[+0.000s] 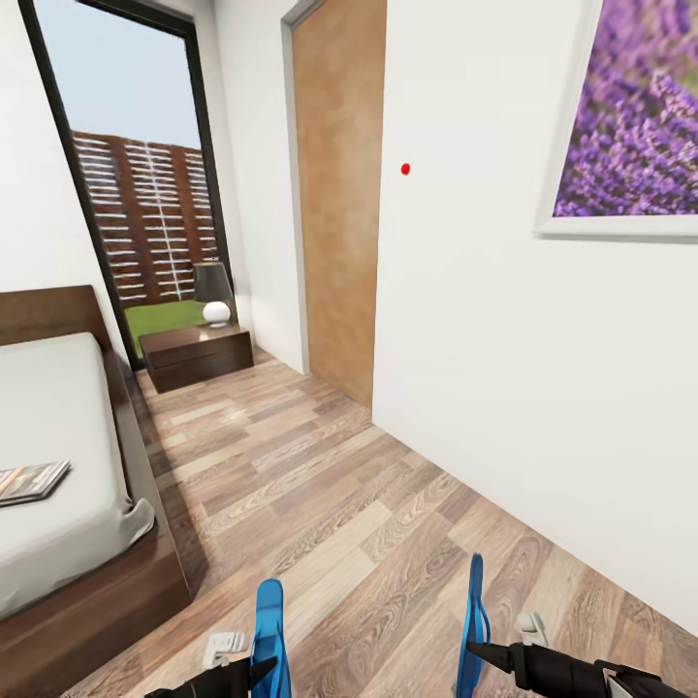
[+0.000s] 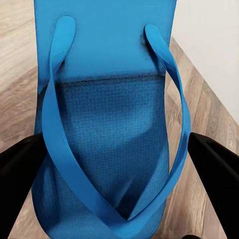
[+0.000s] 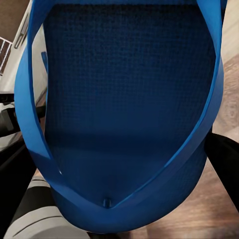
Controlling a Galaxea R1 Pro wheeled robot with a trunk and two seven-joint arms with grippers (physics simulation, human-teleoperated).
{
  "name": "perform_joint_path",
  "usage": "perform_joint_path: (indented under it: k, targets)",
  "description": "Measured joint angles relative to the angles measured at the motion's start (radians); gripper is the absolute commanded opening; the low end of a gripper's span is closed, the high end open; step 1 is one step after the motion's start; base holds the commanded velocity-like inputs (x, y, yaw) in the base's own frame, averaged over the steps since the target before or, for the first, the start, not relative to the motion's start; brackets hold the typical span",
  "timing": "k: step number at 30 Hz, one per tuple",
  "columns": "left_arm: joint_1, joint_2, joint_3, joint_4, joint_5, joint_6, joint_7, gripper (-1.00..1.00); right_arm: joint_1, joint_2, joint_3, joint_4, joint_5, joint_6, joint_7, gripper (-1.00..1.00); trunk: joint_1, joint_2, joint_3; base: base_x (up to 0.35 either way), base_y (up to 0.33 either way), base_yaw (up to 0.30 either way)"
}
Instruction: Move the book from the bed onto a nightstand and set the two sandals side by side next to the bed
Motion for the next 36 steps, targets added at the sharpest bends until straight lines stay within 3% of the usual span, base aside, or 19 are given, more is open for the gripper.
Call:
perform_joint_path:
  k: [36]
  targets:
    - [0.0,0.0,0.0,0.001,0.0,0.0,0.0,-1.0,0.0,0.0,0.0,0.0,0.0,0.0,0.0,-1.0,0.0,0.0,-0.057,0.0,0.0,0.0]
